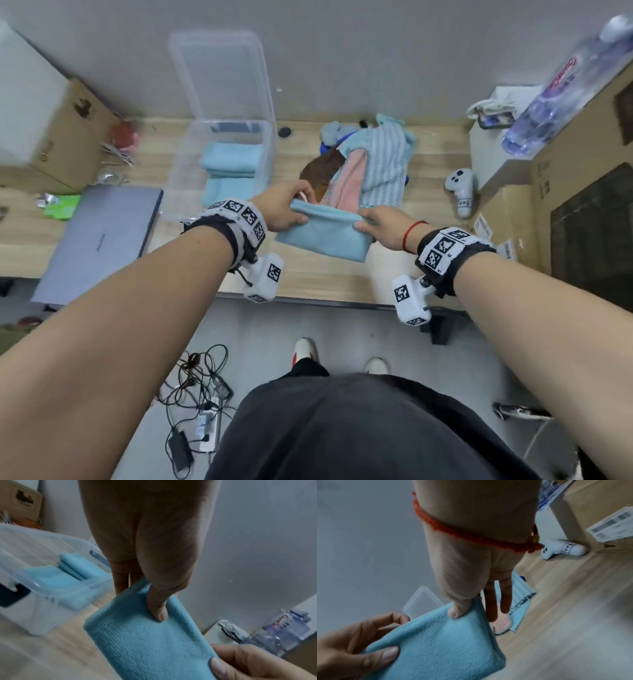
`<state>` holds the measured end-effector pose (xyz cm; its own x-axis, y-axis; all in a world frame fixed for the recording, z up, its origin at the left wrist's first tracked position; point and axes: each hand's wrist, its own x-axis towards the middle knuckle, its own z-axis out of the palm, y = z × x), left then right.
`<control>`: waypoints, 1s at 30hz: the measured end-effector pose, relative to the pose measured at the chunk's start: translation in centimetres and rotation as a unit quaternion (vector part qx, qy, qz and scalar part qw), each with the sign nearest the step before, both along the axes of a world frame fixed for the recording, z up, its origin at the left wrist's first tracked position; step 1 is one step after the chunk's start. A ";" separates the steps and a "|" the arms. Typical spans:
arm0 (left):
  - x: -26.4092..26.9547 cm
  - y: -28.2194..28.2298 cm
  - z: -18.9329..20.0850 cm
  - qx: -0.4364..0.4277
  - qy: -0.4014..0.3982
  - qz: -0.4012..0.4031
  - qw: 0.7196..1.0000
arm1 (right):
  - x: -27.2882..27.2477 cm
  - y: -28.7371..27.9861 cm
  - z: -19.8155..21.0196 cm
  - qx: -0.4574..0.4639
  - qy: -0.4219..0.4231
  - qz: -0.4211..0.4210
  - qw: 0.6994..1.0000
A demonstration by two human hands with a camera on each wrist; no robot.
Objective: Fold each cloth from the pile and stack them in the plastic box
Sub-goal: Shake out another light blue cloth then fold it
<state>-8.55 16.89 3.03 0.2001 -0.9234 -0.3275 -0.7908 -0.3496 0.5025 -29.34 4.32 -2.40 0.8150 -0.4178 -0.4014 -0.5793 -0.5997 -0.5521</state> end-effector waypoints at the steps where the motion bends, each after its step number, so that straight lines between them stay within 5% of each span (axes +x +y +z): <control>1: 0.8 0.4 0.6 0.000 -0.004 0.015 1.000 | 0.8 -0.3 0.6 -0.003 -0.009 -0.004 1.000; 18: 24.0 1.8 -0.4 0.066 -0.107 0.031 0.992 | 24.5 -0.4 3.1 -0.076 -0.026 -0.010 0.997; 24: 30.6 0.5 -3.1 0.081 -0.180 -0.007 0.980 | 31.8 -0.8 -0.4 -0.105 0.015 -0.038 0.994; 30: 33.1 -0.9 -7.6 0.145 -0.244 -0.104 0.953 | 34.9 -0.4 -4.3 -0.208 0.105 0.030 0.972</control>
<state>24.54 16.04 -4.58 0.2157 -0.8446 -0.4900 -0.9731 -0.2276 -0.0362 5.52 3.92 -6.72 0.7611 -0.5341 -0.3680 -0.6103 -0.7818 -0.1278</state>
